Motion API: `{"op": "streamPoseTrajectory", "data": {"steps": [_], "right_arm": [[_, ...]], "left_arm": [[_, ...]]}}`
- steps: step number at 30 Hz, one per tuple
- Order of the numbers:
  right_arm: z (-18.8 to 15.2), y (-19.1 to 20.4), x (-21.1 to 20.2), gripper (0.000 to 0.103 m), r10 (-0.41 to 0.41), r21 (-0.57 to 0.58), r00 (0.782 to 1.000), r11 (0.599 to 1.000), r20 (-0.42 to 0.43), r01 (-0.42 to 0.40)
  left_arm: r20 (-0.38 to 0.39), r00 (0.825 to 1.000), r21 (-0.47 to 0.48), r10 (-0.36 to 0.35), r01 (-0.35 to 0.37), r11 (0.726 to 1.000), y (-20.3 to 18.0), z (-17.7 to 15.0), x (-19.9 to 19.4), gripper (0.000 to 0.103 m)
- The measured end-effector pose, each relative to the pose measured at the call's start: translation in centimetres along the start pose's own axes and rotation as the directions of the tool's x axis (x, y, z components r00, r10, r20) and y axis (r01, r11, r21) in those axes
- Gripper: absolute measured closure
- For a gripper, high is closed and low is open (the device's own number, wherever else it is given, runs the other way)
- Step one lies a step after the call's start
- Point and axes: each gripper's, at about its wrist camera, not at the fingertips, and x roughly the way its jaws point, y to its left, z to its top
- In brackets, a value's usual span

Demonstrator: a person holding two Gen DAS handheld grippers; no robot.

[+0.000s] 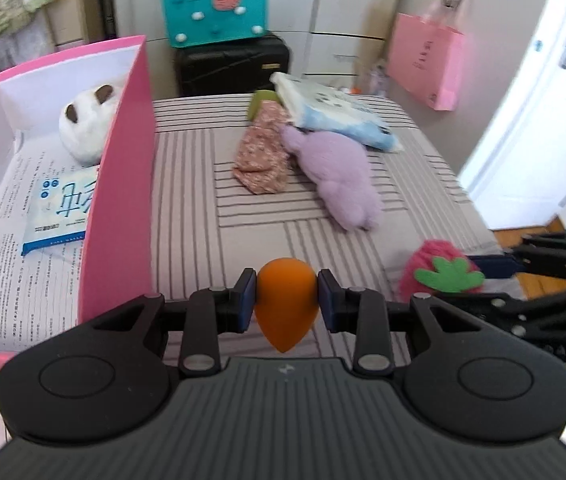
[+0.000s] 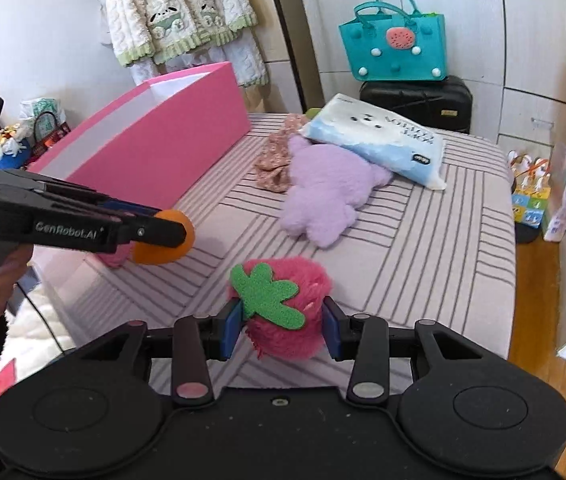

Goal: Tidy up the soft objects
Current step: 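Lift and carry the strawberry plush and orange sponge with both tools over the box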

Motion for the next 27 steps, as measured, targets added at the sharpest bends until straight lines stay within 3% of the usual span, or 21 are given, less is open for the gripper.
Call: {"op": "streamPoseTrajectory", "data": {"steps": [10,27], "right_arm": [[0.7,2.7,-2.5,0.056,0.060,0.007,0.998,0.998,-0.024,-0.060],[2.4,9.3,-4.5,0.056,0.175,-0.075,0.981,0.981,-0.087,-0.181]], "left_arm": [[-0.053,0.992,0.070,-0.111,0.115,0.991,0.5,-1.1,-4.3,0.071],[-0.076,0.990,0.107,-0.119,0.126,0.986,3.5,-3.0,-11.7,0.071]]}}
